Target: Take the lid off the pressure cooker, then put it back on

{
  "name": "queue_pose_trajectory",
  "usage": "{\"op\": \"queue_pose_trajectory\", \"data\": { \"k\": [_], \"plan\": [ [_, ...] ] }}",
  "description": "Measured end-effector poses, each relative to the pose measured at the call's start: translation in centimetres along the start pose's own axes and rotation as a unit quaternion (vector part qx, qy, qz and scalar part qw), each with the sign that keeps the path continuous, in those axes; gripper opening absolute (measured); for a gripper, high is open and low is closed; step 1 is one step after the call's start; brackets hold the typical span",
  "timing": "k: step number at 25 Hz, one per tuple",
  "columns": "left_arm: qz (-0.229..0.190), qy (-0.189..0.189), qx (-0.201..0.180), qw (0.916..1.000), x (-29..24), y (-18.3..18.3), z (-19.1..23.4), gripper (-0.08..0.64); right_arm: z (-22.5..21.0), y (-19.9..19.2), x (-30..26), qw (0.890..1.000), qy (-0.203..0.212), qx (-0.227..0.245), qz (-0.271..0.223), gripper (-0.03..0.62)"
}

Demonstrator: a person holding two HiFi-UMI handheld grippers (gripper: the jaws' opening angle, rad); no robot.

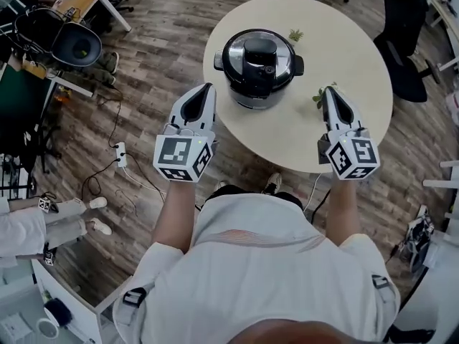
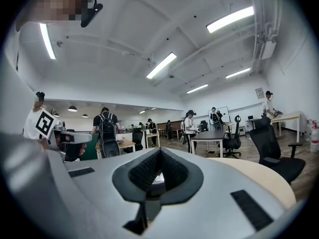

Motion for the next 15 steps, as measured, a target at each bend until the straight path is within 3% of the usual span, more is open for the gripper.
{"op": "queue_pose_trajectory", "data": {
  "k": [6, 13, 15],
  "plan": [
    [0.006, 0.028, 0.005, 0.9996, -1.9, 0.7, -0.8, 0.005, -2.7, 1.3, -1.4, 1.0, 0.019, -0.001, 0.01, -0.003],
    [-0.011, 0.016, 0.001, 0.9998, -2.1, 1.2, 1.2, 0.005, -0.7, 1.5, -2.8, 1.0, 0.029, -0.007, 0.01, -0.002],
    [-0.024, 0.002, 0.002, 0.9997, -1.9, 1.6, 1.7, 0.011, 0.1, 1.5, -3.3, 0.999, 0.03, -0.001, 0.012, 0.034]
  ]
}}
Point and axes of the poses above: the fingertips, and each gripper's own axes: x backward along the fingers, z to its left, y out of its top, the point moved 3 cm from there along x, backward along the fingers, and after that the axes turned 15 degrees about -x, right-handed, at the moved point
